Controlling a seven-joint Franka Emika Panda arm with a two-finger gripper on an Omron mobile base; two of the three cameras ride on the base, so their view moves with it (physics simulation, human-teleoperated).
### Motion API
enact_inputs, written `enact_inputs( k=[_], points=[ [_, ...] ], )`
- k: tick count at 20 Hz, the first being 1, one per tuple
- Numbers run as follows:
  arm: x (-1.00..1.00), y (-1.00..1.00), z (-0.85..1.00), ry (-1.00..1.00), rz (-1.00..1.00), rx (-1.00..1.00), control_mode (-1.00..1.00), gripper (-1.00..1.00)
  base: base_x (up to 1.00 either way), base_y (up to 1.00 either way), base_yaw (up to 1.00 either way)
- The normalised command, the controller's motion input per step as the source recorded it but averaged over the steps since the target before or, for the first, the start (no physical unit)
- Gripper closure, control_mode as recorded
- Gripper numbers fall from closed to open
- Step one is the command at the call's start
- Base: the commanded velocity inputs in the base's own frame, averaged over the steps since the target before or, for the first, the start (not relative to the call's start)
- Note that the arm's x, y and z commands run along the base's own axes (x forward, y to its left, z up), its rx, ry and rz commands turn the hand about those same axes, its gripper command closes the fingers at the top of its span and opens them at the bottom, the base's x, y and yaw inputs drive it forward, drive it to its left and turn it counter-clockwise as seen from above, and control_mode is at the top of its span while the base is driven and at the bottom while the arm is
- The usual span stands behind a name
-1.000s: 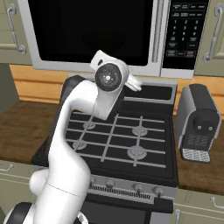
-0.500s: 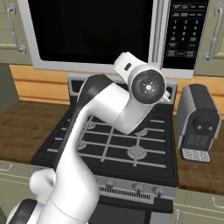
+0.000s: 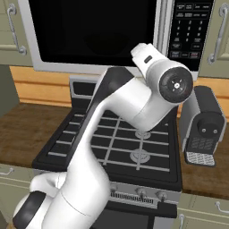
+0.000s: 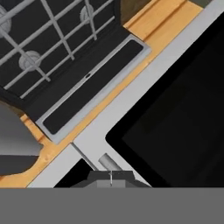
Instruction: Open the microwave, place the bowl with waffle inside the microwave, then close the microwave door and turn it on.
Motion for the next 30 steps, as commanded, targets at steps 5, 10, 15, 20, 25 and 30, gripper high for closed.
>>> enact_inputs(
  k=[5,10,15,20,25,30],
  points=[
    [0.12,-0.16,0.03,-0.09,-0.03,0.16,-1.00,1.00,0.00,0.00,0.00],
    [0.18,-0.04,0.00,-0.12,-0.05,0.16,-1.00,1.00,0.00,0.00,0.00],
    [0.33,-0.02,0.00,-0.11,-0.07,0.18,-1.00,1.00,0.00,0.00,0.00],
    [0.43,-0.13,-0.08,0.01,-0.01,0.06,-1.00,1.00,0.00,0.00,0.00],
    [0.50,-0.22,-0.06,0.01,0.00,0.06,-1.00,1.00,0.00,0.00,0.00],
    [0.37,-0.42,0.00,0.00,0.00,0.15,-1.00,1.00,0.00,0.00,0.00]
  ],
)
